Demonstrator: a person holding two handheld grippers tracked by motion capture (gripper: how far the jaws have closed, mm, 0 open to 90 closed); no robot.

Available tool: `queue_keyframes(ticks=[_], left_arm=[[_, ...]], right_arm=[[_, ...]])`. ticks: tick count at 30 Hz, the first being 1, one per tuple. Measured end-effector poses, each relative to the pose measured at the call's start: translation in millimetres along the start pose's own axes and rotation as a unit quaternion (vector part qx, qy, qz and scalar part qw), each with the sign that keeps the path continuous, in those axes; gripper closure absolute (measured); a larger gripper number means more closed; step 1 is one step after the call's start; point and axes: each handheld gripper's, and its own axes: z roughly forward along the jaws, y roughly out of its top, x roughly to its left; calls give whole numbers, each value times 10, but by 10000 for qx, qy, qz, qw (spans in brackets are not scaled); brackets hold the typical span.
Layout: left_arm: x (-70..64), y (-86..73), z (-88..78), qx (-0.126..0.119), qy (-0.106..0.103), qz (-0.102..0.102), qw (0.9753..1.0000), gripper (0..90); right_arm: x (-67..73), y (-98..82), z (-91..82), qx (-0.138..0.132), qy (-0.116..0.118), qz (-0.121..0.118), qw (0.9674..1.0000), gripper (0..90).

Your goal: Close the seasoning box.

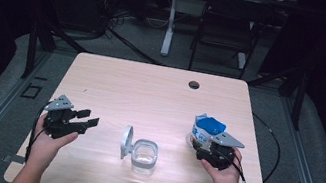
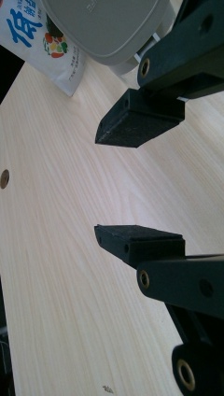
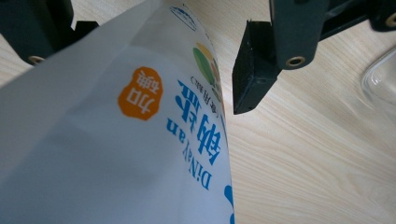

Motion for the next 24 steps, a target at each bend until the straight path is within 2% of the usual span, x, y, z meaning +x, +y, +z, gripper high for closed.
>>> queue_keyframes(ticks=[7,24], left_arm=[[8,-3,3,14,1,-9,10000,494],[8,-10,17,35,-3,-19,10000,494]], right_arm=[[-9,-6,11,-56,19,-38,10000,379],[-24,-18,-8,45,-6,-66,10000,380]])
